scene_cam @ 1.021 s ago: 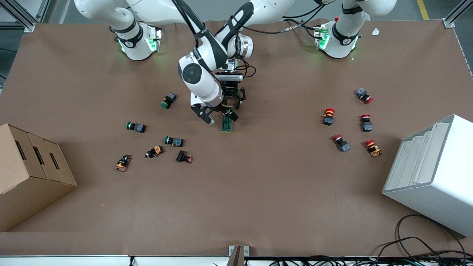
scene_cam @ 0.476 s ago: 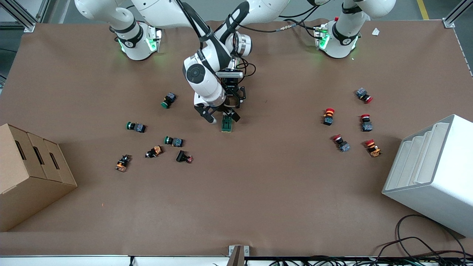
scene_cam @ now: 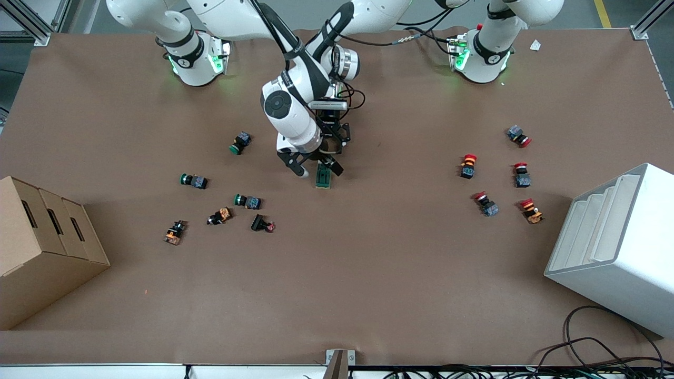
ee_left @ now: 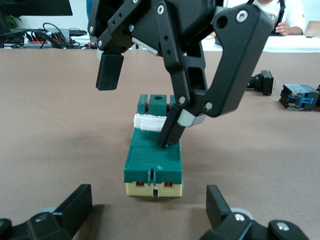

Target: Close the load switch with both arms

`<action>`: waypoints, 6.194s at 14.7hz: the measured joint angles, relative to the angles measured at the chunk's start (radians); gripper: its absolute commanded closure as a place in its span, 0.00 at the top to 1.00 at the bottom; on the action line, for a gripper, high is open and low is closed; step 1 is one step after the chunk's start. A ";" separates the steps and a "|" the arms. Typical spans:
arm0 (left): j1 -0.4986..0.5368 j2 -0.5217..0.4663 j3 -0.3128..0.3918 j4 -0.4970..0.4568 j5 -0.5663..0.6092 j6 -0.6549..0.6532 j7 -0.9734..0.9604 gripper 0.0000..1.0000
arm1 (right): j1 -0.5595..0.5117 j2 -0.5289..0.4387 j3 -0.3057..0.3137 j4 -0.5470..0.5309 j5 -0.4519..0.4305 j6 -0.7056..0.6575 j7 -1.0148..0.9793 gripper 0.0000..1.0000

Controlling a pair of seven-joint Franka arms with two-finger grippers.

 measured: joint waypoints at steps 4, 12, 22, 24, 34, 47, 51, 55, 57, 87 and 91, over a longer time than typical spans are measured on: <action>-0.001 0.002 0.000 0.000 0.003 -0.004 -0.002 1.00 | -0.021 -0.013 -0.004 0.031 0.002 -0.062 0.000 1.00; -0.001 0.003 0.000 0.000 0.006 -0.005 0.013 1.00 | -0.068 -0.005 -0.018 0.105 0.002 -0.079 -0.006 1.00; -0.001 0.003 0.001 0.000 0.006 -0.005 0.013 1.00 | -0.076 0.062 -0.024 0.175 0.001 -0.079 -0.025 1.00; -0.001 0.003 0.001 0.000 0.006 -0.004 0.017 1.00 | -0.079 0.086 -0.025 0.198 0.001 -0.079 -0.025 1.00; 0.001 0.004 0.001 0.006 -0.004 -0.005 0.026 1.00 | -0.186 0.100 -0.041 0.235 -0.025 -0.178 -0.202 1.00; 0.046 -0.157 0.005 0.289 -0.662 0.000 0.477 1.00 | -0.519 -0.182 -0.311 0.437 -0.399 -1.050 -1.021 1.00; 0.159 -0.227 0.009 0.400 -0.862 0.000 0.680 1.00 | -0.628 -0.196 -0.278 0.581 -0.454 -1.186 -1.142 1.00; 0.320 -0.318 0.011 0.447 -1.071 0.000 0.964 1.00 | -0.727 -0.202 -0.226 0.661 -0.472 -1.269 -1.171 1.00; 0.404 -0.352 0.011 0.453 -1.143 0.000 1.095 1.00 | -0.791 -0.217 -0.146 0.680 -0.510 -1.284 -1.172 1.00; 1.133 -0.776 0.118 0.467 -1.664 -0.440 2.637 1.00 | -0.933 -0.271 0.043 0.781 -0.550 -1.451 -1.170 1.00; 1.138 -0.813 0.123 0.435 -1.724 -0.462 2.660 1.00 | -0.932 -0.271 0.049 0.781 -0.550 -1.462 -1.170 1.00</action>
